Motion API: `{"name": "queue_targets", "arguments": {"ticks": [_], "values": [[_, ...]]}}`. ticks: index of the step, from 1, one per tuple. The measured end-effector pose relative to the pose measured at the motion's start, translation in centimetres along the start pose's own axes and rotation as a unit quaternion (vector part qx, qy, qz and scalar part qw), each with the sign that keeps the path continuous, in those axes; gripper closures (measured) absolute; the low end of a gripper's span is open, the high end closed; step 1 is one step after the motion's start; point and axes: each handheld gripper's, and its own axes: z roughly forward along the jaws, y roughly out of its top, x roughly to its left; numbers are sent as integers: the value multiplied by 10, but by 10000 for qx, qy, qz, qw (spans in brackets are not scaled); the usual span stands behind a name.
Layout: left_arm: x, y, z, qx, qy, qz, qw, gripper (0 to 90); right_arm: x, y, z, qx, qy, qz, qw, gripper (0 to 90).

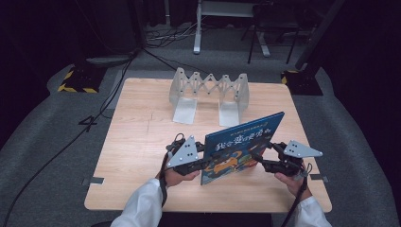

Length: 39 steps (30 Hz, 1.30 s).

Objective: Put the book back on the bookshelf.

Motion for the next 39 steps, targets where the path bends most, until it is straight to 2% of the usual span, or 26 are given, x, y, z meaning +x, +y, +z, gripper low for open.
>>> {"name": "queue_targets", "arguments": {"ticks": [2,7,9,10,11,12,13,14,18,21,22,25,26,28,31,34,37,39], "values": [[0,-5,-2,-27,-9,-80,10000,781,1,-1,-2,3,31,-30,10000,390],[-1,-22,-1,113,-66,-230,9996,781,4,-2,-2,7,-52,-130,9999,396],[-2,-29,1,251,-122,-283,9992,781,4,-2,-2,-10,-53,-120,9999,397],[-4,-35,4,418,-146,-268,9987,781,4,-2,-3,-12,-53,-122,9999,397],[-4,-35,4,418,-146,-268,9987,780,4,-2,-3,-21,-38,-113,9999,397],[-7,-43,7,634,-172,-237,9976,778,4,-3,-4,-17,-34,-115,9999,397],[-7,-43,7,634,-172,-237,9976,778,4,-3,-4,-17,-34,-115,9999,397],[-9,-51,11,786,-195,-245,9964,777,4,-3,-4,-23,-34,-116,9999,397],[-9,-58,15,867,-227,-281,9956,772,5,-3,-4,-27,-38,-116,9999,397],[-10,-59,19,772,-161,-400,9961,689,5,-3,-5,-12,-34,-123,9999,398],[-9,-59,19,700,-262,-384,9965,673,5,-3,-5,-12,-34,-121,9999,397],[-11,-57,22,689,-126,-364,9969,678,5,-3,-5,-14,-40,-116,9999,397],[-11,-55,21,556,-59,-401,9976,677,6,-3,-5,-17,-48,-117,9999,397],[-11,-54,20,494,-9,-421,9979,687,6,-3,-5,-37,-65,-112,9999,397],[-12,-47,16,294,106,-329,9990,757,6,-4,-4,-43,-80,-115,9999,397],[-10,-43,14,283,44,-318,9991,772,7,-4,-3,-43,-102,-134,9998,385],[-8,-46,16,191,-70,-455,9988,789,7,-4,-3,-49,-119,-115,9999,380],[-8,-45,16,192,-1,-416,9989,784,8,-4,-2,-53,-117,-110,9999,379]]}}
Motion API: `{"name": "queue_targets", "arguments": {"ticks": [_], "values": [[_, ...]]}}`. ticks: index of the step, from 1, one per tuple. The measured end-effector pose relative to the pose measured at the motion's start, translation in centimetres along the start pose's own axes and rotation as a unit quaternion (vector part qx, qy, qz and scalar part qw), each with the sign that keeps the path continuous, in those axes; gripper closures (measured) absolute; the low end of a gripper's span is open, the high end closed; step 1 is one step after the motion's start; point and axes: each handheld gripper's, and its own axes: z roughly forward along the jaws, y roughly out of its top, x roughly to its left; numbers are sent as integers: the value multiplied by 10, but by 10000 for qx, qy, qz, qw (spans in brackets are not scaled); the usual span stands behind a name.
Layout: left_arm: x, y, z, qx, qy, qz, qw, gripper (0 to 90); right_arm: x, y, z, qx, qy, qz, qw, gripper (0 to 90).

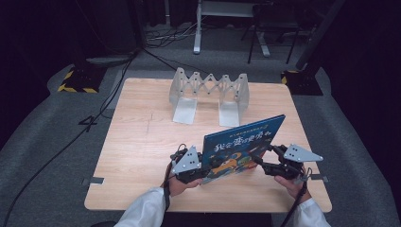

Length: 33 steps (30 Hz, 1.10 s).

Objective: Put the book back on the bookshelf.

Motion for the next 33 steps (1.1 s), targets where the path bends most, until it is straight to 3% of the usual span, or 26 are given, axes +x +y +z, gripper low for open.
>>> {"name": "queue_targets", "arguments": {"ticks": [5,10,15,17,19,23,29,31,33], "values": [[-3,3,2,-22,127,-37,9999,769,1,-1,1,-36,-53,-12,10000,368],[0,4,3,7,-43,-67,10000,797,2,-1,1,-42,-60,-21,10000,362],[-1,9,3,115,-33,6,9999,808,2,0,2,-43,-52,15,10000,351],[1,10,2,105,38,56,9999,823,1,-1,2,-17,-78,11,10000,349],[-2,13,1,187,256,253,9992,827,-1,-3,2,36,-87,60,9999,322],[4,15,-7,236,372,168,9989,829,-9,-15,0,326,-220,258,9989,315],[14,17,-20,256,782,139,9965,829,-19,-29,1,826,-520,299,9948,311],[18,19,-26,276,918,160,9953,829,-21,-32,3,1021,-602,238,9927,299],[21,20,-31,297,1050,178,9939,829,-20,-35,6,1342,-727,212,9881,256]]}}
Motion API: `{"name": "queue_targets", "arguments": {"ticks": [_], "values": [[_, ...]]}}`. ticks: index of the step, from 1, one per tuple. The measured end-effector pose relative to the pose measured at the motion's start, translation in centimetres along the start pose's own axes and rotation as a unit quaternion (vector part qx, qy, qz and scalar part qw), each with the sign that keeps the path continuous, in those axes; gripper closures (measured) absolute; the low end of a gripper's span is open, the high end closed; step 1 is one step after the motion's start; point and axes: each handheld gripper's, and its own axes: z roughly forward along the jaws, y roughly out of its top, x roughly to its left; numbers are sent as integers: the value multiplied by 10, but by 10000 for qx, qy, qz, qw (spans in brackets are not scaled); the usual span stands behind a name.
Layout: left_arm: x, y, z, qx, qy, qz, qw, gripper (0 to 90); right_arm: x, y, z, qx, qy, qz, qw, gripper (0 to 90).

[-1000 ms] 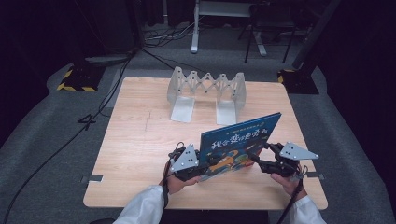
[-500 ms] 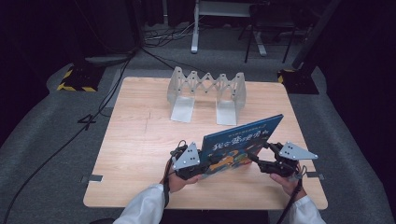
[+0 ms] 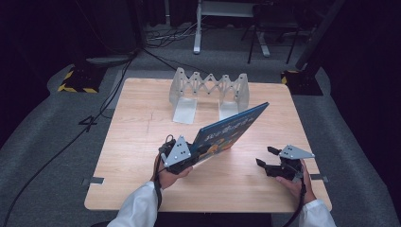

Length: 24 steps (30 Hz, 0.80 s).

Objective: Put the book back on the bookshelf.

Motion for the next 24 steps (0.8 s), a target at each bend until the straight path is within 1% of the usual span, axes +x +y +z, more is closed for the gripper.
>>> {"name": "queue_targets", "arguments": {"ticks": [1,2,5,6,7,8,9,10,12,13,14,16,17,22,24], "values": [[2,1,-2,14,71,35,10000,829,1,-2,2,155,-27,36,9999,214],[4,1,-3,21,122,55,9999,829,1,-5,2,271,30,44,9996,204],[13,4,-9,24,311,8,9995,829,3,-10,1,504,17,5,9987,192],[13,4,-9,24,311,8,9995,829,3,-10,1,504,17,5,9987,192],[17,5,-12,35,432,5,9991,829,4,-14,-3,562,105,-26,9984,192],[17,5,-12,35,432,5,9991,829,3,-15,-4,569,123,-20,9983,193],[20,6,-14,47,524,5,9986,829,3,-15,-4,569,123,-20,9983,193],[22,7,-15,59,568,14,9984,829,3,-17,-5,610,93,-31,9981,197],[28,10,-21,148,709,87,9973,829,3,-23,-6,688,107,-38,9976,198],[30,11,-23,170,744,96,9970,830,3,-24,-5,759,92,-47,9971,202],[30,11,-23,170,744,96,9970,830,3,-24,-5,759,92,-47,9971,202],[33,14,-26,260,826,155,9961,830,2,-26,-3,905,31,-93,9958,206],[34,14,-27,287,848,150,9959,830,3,-26,-1,970,7,-105,9952,207],[41,15,-32,418,951,159,9945,830,7,-26,2,1110,50,-231,9935,206],[44,13,-34,428,965,113,9943,829,7,-26,2,1115,58,-230,9935,206]]}}
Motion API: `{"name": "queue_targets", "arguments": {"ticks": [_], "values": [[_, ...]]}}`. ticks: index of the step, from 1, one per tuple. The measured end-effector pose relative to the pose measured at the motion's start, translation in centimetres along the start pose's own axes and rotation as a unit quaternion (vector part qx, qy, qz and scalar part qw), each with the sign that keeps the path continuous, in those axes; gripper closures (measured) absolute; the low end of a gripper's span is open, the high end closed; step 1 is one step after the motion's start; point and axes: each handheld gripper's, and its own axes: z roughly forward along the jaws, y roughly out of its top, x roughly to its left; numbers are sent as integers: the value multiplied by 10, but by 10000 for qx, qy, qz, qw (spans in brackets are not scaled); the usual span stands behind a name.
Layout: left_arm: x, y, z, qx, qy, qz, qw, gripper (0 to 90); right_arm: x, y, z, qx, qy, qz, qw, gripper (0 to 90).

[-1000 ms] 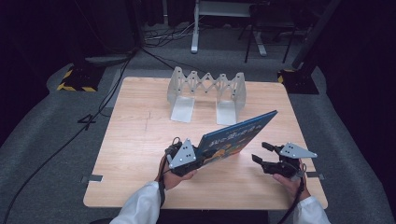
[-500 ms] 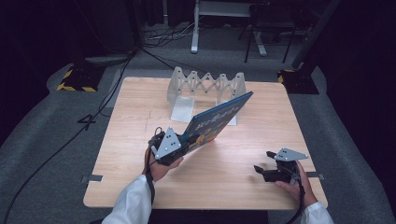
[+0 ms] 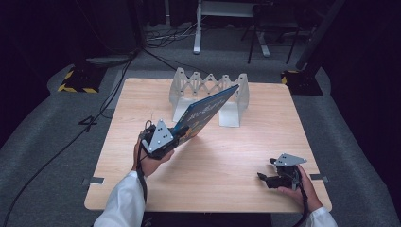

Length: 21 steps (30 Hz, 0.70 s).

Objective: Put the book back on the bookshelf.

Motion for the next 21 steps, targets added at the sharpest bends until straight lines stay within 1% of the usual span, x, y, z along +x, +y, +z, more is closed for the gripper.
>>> {"name": "queue_targets", "arguments": {"ticks": [2,5,8,10,12,14,18,21], "values": [[2,-1,-1,12,25,-36,10000,829,-1,0,0,10,10,23,10000,205],[6,-1,-3,25,137,-49,9999,830,-1,-1,0,5,22,77,10000,204],[9,1,-5,60,231,23,9997,830,-2,-1,0,12,27,82,10000,204],[11,3,-5,127,316,96,9994,830,-2,-1,0,25,44,90,9999,203],[12,5,-5,197,422,166,9988,830,-2,-1,0,30,42,95,9999,203],[14,7,-6,233,476,228,9983,830,-2,-1,0,36,45,86,9999,204],[16,9,-6,327,540,278,9976,830,-3,-1,0,38,81,122,9999,204],[19,11,-5,343,603,271,9972,830,-4,-2,0,37,126,182,9997,204]]}}
